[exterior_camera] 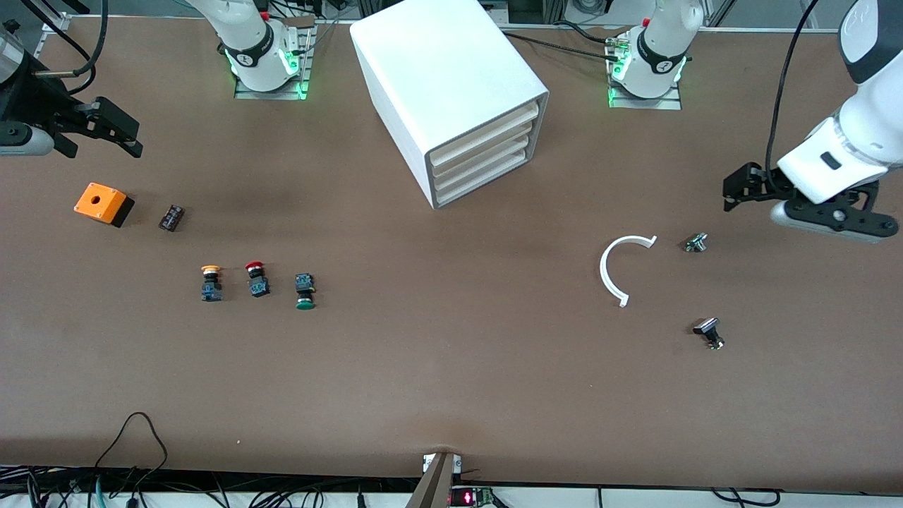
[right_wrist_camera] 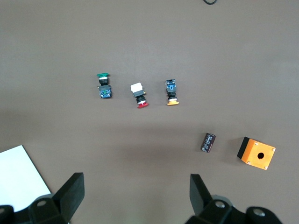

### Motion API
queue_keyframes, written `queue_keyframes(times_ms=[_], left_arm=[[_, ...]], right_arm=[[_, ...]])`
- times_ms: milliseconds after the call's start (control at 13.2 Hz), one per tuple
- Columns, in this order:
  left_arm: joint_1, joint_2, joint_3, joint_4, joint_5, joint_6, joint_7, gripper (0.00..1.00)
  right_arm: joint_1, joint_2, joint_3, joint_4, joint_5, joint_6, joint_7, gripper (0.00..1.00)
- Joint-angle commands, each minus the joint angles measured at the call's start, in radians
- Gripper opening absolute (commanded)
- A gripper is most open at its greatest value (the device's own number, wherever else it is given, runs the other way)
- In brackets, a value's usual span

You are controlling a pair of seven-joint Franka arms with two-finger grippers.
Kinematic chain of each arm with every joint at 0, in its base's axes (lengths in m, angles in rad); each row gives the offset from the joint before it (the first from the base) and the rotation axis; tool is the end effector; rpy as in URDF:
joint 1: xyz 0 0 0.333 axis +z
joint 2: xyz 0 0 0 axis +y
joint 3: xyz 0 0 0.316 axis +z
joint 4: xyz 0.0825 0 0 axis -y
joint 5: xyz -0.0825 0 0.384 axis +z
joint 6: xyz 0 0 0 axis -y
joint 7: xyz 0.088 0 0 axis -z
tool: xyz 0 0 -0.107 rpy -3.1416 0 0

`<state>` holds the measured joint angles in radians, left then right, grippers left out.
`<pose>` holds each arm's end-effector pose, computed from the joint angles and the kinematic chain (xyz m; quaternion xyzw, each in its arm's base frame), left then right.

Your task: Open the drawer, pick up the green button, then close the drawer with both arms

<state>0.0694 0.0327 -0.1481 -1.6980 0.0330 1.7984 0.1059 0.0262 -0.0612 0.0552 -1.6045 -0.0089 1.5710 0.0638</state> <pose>0.5785 -0.0417 0.5659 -0.9948 0.0951 -0.0338 0.0142 0.5338 0.0436 0.6419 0.9998 0.0087 0.0142 0.0051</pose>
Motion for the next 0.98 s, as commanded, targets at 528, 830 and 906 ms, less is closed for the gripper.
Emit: queue_keyframes(times_ms=[528, 830, 906], left_arm=[[-0.082, -0.065, 0.084, -0.049, -0.047, -0.067, -0.094, 0.99], [-0.082, -0.048, 0.079, -0.014, -0.045, -0.085, -0.083, 0.99], [-0.082, -0.046, 0.081, -0.014, -0.044, -0.082, -0.072, 0.99]], right_arm=[[-0.011, 0.007, -0.011, 0.029, 0.004, -0.014, 0.013, 1.00], [-0.011, 0.007, -0.011, 0.029, 0.006, -0.016, 0.013, 1.00], [-0.011, 0.007, -0.011, 0.029, 0.004, -0.016, 0.013, 1.00]])
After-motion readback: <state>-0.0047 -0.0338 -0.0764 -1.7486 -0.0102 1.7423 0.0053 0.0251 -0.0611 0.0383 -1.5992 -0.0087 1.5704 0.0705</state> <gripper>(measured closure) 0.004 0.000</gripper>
